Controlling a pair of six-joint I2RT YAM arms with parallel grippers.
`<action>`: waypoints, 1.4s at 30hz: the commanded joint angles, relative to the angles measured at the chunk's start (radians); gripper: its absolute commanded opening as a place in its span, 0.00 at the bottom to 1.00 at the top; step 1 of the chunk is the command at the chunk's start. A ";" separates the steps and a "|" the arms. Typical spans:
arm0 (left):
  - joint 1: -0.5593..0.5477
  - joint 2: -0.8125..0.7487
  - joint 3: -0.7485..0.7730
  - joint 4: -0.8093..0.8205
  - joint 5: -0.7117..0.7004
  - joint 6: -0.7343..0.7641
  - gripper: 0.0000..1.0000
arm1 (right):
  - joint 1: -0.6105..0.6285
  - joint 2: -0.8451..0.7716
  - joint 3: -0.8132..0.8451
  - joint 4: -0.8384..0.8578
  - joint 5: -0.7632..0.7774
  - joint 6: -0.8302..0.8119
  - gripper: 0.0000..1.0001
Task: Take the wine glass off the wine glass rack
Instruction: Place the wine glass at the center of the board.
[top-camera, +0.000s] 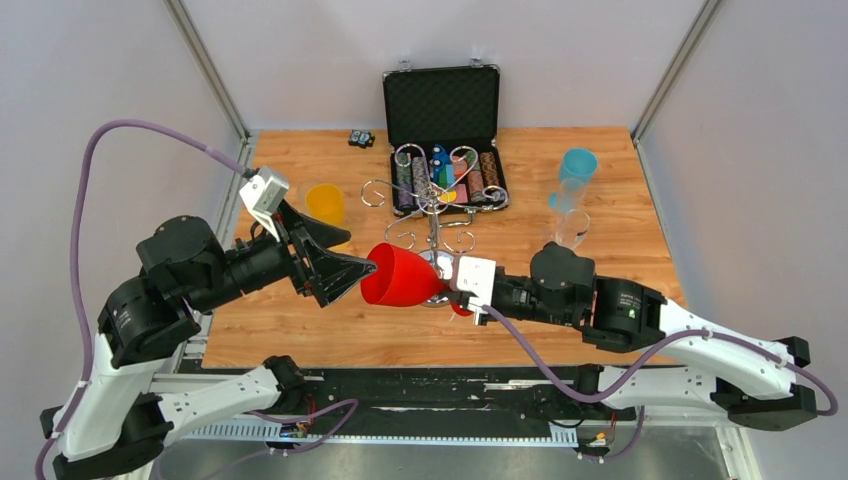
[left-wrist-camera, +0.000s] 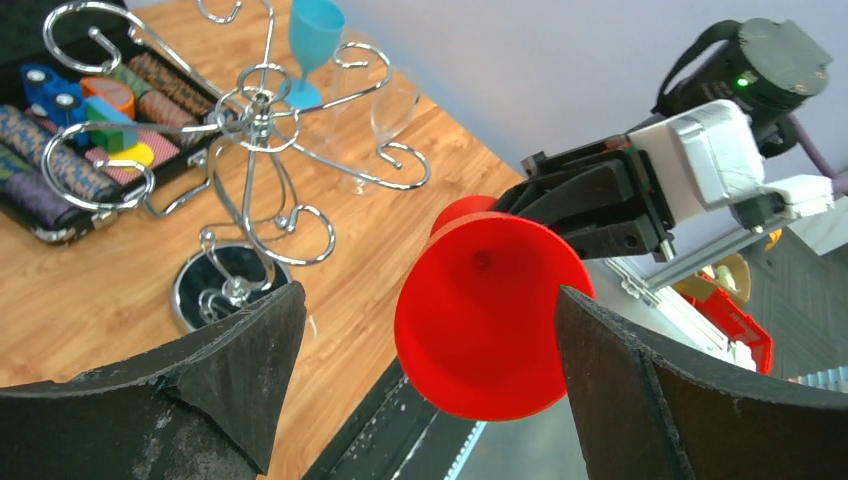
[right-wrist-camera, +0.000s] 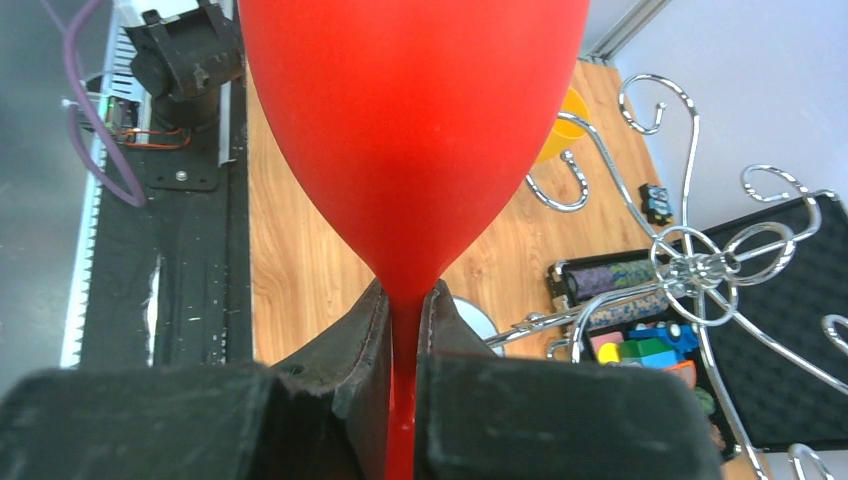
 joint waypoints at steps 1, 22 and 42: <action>-0.002 0.006 0.050 -0.096 -0.052 -0.049 1.00 | 0.040 -0.005 -0.003 0.096 0.114 -0.069 0.00; -0.002 -0.033 -0.060 -0.121 0.001 -0.053 0.82 | 0.153 0.053 0.008 0.181 0.222 -0.117 0.00; -0.001 -0.035 -0.101 -0.096 0.031 -0.054 0.43 | 0.179 0.077 -0.044 0.211 0.293 -0.129 0.00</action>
